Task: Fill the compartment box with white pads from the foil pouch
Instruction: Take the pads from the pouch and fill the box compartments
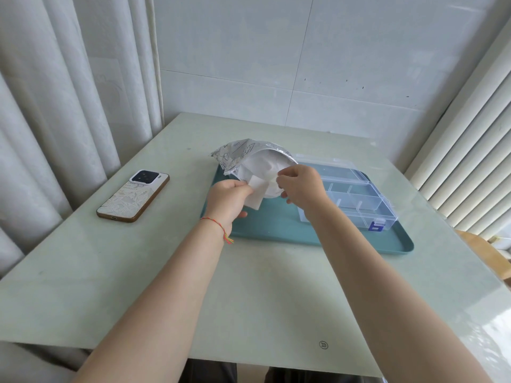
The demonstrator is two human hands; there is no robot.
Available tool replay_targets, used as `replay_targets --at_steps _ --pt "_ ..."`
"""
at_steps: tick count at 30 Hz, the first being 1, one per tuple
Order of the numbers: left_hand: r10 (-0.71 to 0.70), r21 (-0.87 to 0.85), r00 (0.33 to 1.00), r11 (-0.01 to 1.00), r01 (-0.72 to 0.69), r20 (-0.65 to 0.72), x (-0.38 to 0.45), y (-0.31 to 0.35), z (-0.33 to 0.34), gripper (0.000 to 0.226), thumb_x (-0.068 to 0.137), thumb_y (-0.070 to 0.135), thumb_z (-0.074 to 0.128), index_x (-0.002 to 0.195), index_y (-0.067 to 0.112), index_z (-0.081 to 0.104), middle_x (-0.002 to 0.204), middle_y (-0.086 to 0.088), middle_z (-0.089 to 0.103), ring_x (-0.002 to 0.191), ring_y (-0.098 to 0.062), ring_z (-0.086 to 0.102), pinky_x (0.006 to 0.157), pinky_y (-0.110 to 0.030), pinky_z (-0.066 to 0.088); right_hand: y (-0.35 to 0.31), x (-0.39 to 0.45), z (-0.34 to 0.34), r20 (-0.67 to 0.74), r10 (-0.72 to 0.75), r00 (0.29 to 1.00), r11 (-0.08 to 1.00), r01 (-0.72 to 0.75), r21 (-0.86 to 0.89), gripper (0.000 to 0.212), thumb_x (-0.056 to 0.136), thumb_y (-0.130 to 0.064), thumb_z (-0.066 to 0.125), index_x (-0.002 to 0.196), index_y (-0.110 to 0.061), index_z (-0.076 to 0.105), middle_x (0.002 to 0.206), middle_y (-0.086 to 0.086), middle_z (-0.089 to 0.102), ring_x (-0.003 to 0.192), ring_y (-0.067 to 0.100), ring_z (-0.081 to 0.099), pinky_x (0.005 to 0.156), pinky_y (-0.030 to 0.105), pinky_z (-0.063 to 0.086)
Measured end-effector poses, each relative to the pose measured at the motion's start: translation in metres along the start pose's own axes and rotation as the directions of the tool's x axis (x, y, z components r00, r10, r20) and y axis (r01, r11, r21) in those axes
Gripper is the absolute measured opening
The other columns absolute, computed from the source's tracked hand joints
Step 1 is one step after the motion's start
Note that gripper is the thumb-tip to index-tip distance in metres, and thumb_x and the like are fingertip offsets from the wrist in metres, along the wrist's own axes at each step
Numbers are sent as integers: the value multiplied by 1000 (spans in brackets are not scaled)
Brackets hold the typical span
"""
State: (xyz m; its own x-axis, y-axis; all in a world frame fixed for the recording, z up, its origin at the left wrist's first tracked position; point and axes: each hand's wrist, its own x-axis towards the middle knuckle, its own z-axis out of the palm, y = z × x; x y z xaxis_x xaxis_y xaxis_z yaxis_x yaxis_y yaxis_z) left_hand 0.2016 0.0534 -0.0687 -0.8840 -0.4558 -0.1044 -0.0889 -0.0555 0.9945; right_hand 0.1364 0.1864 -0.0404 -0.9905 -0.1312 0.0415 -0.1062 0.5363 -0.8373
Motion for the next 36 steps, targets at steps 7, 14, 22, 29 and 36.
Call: replay_targets --at_steps 7,14,22,29,36 --pt "-51 -93 996 995 45 -68 7 -4 -4 11 86 10 66 78 17 64 79 -7 61 64 -17 56 40 -19 44 -5 10 14 -118 61 991 998 -62 -8 6 77 -9 54 81 -13 57 72 10 49 62 22 40 59 29 36" --pt "-97 -148 993 985 86 -70 11 -5 -4 6 86 9 67 90 14 67 79 -8 63 60 -17 58 40 -19 44 -9 15 22 -129 17 992 999 -21 -30 23 83 -30 72 84 -14 56 71 -5 51 66 18 49 50 25 35" --pt "-113 -261 992 961 94 -57 11 -6 -3 9 88 0 62 83 7 65 79 -13 63 57 -22 61 48 -25 55 -8 14 25 -191 -26 981 1000 28 6 12 86 -19 62 78 -14 55 72 -1 54 70 21 50 55 27 39" --pt "-88 -314 996 946 84 3 5 -3 2 14 90 -7 54 82 3 58 94 -22 64 80 -36 65 50 -26 57 -4 -7 -14 -43 75 996 954 -59 295 4 81 -2 57 80 -6 58 62 7 45 35 14 30 41 17 24" --pt "-99 -400 976 901 171 194 -4 0 8 22 95 -6 46 114 -10 56 102 -27 66 81 -34 69 58 -27 59 6 -22 -42 143 164 976 846 -214 488 11 84 -4 63 77 -11 57 63 5 49 45 16 36 42 20 34"
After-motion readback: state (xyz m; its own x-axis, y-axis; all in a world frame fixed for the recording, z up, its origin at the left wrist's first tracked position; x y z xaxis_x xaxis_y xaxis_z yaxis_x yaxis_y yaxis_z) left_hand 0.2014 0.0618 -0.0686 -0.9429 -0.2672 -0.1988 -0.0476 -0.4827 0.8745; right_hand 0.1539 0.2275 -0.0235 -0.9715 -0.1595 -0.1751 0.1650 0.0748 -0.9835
